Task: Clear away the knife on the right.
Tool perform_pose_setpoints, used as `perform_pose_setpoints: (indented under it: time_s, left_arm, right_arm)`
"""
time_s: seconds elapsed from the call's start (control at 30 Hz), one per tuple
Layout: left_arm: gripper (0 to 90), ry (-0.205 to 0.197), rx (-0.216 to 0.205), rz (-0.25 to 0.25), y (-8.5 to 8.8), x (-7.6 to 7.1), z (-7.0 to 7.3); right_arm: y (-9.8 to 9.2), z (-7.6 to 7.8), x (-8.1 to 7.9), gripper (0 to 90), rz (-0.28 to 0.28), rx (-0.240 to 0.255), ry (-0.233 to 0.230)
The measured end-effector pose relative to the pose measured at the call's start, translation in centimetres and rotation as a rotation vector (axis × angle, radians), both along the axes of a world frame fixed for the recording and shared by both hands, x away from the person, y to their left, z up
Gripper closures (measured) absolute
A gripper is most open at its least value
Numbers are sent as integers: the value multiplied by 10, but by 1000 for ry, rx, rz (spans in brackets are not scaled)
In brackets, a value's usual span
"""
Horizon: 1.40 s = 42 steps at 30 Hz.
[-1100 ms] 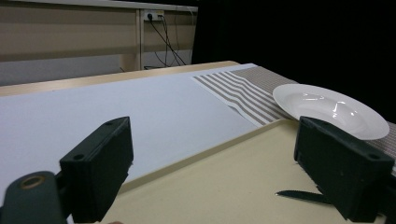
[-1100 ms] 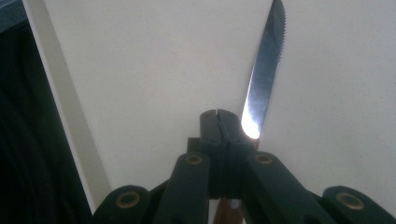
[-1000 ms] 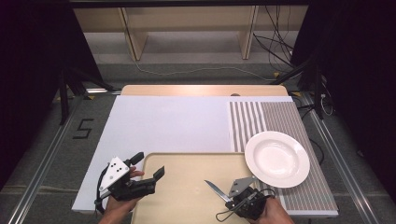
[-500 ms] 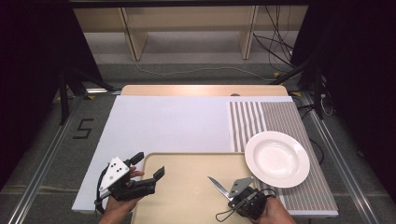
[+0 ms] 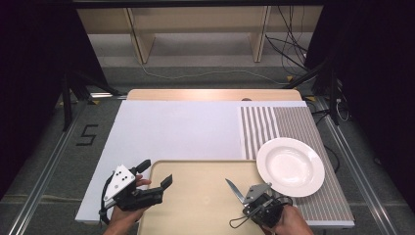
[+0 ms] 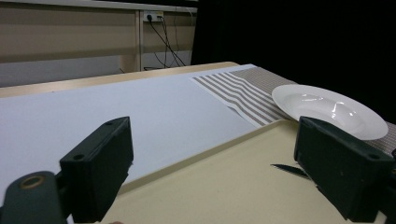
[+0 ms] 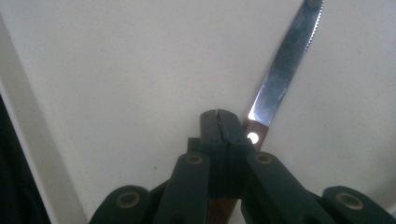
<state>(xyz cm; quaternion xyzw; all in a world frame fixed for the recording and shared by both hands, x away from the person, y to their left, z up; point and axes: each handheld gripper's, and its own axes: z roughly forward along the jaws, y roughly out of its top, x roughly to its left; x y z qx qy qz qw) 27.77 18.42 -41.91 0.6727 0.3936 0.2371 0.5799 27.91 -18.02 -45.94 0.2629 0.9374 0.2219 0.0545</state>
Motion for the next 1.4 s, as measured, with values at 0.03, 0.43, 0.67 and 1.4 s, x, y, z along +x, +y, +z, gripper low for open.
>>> perform_pose_setpoints:
  time_s: [0.03, 0.43, 0.67, 1.4]
  left_arm:
    - [117, 0, 1, 0, 0, 0, 0]
    - [117, 1, -1, 0, 0, 0, 0]
    - [117, 1, 2, -1, 0, 0, 0]
    - [117, -1, 0, -2, 0, 0, 0]
  right_arm:
    - [0, 0, 0, 900, -3, 2, 3]
    - [-6, 2, 3, 900, -22, -12, -18]
    - [-8, 2, 4, 900, -34, -26, -30]
    - [-17, 3, 10, 900, -63, -46, -19]
